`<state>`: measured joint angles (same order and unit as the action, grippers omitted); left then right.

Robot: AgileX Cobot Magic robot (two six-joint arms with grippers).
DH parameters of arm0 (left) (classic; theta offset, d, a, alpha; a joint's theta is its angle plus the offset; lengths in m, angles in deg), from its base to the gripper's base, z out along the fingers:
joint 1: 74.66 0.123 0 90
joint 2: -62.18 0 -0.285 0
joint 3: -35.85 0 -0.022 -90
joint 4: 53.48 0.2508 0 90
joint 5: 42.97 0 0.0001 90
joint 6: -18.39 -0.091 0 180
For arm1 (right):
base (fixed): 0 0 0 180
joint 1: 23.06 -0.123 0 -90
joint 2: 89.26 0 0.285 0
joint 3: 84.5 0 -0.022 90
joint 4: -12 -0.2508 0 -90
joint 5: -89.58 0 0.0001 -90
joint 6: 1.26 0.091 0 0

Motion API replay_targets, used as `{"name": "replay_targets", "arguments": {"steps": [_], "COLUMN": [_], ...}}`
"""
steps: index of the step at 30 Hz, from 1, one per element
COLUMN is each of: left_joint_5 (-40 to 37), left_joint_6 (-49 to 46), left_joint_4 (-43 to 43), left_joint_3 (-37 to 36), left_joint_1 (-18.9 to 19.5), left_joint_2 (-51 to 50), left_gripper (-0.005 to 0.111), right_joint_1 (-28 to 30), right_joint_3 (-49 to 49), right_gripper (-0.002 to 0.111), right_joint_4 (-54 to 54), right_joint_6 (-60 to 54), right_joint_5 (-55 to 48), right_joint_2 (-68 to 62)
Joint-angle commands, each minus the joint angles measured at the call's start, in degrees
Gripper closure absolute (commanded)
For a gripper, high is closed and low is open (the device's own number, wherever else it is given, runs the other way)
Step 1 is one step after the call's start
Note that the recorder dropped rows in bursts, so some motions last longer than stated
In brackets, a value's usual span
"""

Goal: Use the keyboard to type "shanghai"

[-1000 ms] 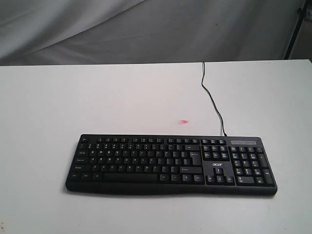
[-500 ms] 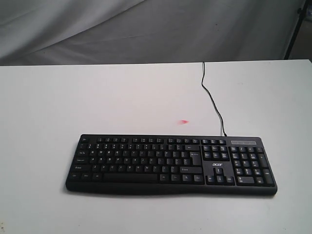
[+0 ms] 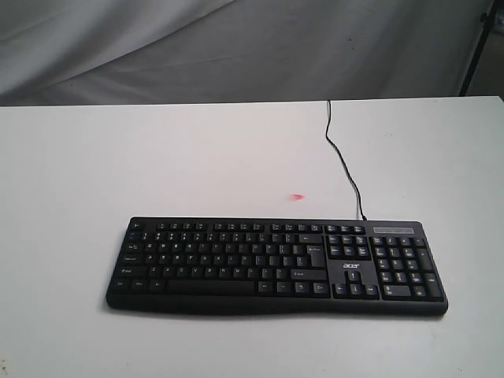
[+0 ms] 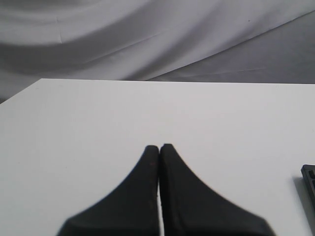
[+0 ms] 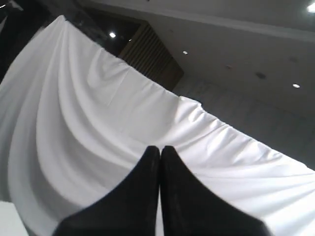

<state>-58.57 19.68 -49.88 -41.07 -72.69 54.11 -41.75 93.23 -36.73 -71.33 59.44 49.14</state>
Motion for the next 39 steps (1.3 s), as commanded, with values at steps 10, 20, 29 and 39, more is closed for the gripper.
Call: {"name": "replay_targets", "arguments": {"steps": [10, 20, 29, 39], "left_joint_5": [0.36, 0.36, 0.36, 0.36], "left_joint_6": [0.1, 0.1, 0.1, 0.1], "left_joint_4": [-0.04, -0.04, -0.04, -0.04], "left_joint_3": [-0.29, -0.29, -0.29, -0.29], "left_joint_1": [-0.21, -0.21, -0.21, -0.21], "left_joint_2": [0.29, 0.29, 0.29, 0.29], "left_gripper": [0.106, 0.106, 0.106, 0.106], "right_joint_1": [2.16, 11.56, 11.56, 11.56], "right_joint_3": [-2.93, -22.02, -35.21, -48.61], "right_gripper": [0.108, 0.108, 0.108, 0.108], "right_joint_4": [56.59, 59.07, 59.07, 58.71], "right_joint_6": [57.59, 65.7, 70.07, 70.6], "right_joint_5": [0.75, 6.83, 11.9, 13.21], "right_joint_2": [6.24, 11.89, 19.43, 28.05]}}
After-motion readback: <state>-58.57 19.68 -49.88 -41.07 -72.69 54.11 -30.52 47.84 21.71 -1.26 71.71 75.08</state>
